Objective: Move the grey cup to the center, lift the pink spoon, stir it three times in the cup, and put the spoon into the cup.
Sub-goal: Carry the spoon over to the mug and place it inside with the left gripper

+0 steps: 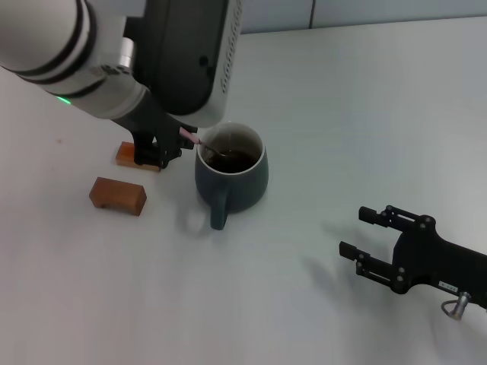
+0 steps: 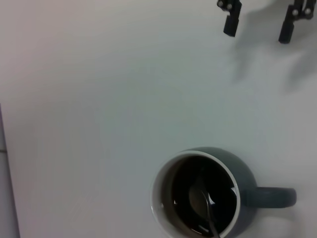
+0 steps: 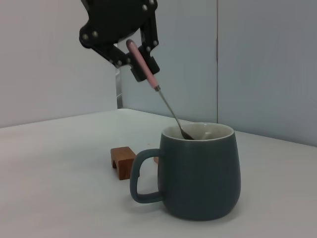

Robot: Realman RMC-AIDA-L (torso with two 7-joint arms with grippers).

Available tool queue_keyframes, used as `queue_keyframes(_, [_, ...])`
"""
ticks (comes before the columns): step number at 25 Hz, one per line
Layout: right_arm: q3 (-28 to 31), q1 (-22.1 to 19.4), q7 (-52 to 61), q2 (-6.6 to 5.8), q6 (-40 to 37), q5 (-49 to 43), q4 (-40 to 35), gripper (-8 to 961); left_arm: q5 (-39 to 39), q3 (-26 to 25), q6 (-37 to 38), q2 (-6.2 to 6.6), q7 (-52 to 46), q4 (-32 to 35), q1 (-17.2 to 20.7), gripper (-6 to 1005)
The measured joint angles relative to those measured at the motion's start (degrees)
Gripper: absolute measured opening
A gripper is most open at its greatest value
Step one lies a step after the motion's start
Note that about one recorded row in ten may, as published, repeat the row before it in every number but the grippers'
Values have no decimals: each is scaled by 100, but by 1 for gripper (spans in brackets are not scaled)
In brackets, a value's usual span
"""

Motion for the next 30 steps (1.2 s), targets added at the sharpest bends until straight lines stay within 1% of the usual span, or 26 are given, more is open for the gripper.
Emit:
queue_keyframes(1, [0, -2, 0, 0, 2, 0, 2, 655, 151, 241, -120, 0, -44, -176, -52, 180])
queue_keyframes(2, [0, -3, 0, 0, 4, 0, 8, 655, 216, 342, -168, 0, -66, -261, -87, 180])
queue_keyframes(5, [0, -16, 0, 0, 9, 0, 16, 655, 320, 483, -226, 0, -117, -417, -181, 182])
queue_keyframes(14, [0, -42, 0, 5, 20, 0, 60, 654, 505, 694, -302, -5, -192, -761, -423, 188])
queue_keyframes(24, [0, -39, -12, 0, 34, 0, 88, 654, 303, 777, -143, -9, -202, -683, -478, 195])
queue_keyframes(30, [0, -39, -17, 0, 35, 0, 88, 655, 135, 795, -266, -9, -201, -703, -500, 199])
